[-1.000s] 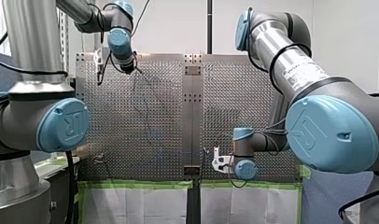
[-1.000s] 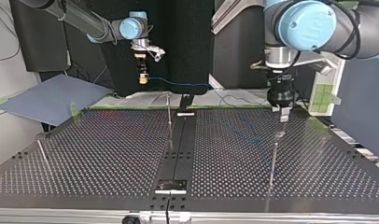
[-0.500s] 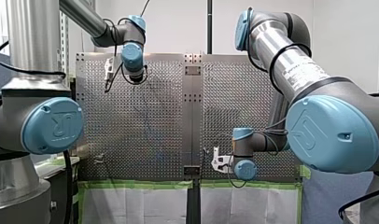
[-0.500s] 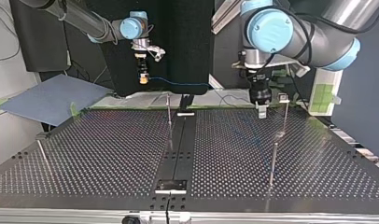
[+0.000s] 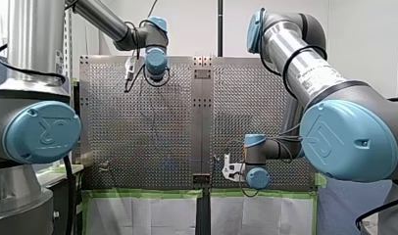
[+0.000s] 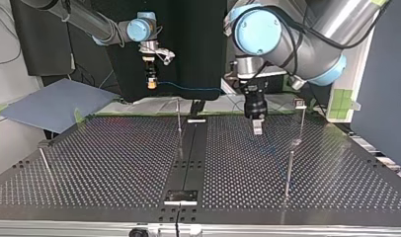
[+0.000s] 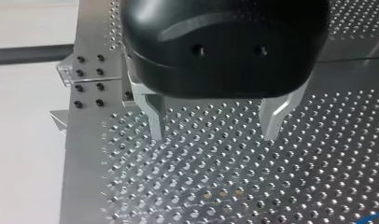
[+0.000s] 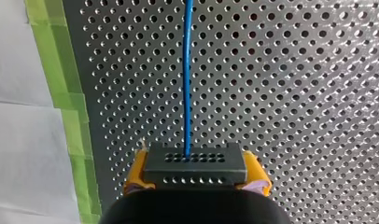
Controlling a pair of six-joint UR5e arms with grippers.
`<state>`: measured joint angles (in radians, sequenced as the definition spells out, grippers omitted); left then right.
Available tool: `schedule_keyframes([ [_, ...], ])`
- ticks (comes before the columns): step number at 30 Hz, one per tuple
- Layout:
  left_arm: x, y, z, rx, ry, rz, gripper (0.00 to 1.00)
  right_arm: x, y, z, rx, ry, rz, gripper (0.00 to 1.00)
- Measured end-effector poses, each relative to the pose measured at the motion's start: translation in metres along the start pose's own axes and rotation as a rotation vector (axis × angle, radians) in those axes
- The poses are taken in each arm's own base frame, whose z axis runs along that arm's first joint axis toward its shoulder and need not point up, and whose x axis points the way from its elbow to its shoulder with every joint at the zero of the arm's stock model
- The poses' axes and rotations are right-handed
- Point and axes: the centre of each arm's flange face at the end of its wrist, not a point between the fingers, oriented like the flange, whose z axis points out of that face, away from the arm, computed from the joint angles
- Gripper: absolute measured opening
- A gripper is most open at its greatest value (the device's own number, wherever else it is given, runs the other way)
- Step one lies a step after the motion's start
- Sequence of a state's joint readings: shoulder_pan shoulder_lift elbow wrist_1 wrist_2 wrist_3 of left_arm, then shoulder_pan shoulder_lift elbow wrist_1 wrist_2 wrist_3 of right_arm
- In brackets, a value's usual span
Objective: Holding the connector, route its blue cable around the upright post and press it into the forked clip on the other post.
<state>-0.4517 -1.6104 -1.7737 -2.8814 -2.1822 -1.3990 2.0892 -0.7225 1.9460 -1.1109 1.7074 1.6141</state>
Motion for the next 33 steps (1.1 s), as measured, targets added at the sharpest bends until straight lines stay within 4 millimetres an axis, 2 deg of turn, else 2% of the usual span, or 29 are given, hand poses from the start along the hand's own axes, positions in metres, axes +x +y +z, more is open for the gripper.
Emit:
schedule_keyframes([
  [17, -0.010, 0.000, 0.009, -0.113, -0.092, 0.051, 1.00, 0.000, 0.000, 0.000, -0.001, -0.004, -0.001, 0.00],
  [26, 0.004, -0.001, 0.011, -0.130, -0.115, 0.041, 1.00, 0.000, 0.000, 0.000, -0.001, -0.006, -0.002, 0.00],
  [33, 0.015, -0.008, 0.020, -0.145, -0.131, 0.036, 1.00, 0.000, 0.000, 0.000, -0.001, -0.006, -0.001, 0.00],
])
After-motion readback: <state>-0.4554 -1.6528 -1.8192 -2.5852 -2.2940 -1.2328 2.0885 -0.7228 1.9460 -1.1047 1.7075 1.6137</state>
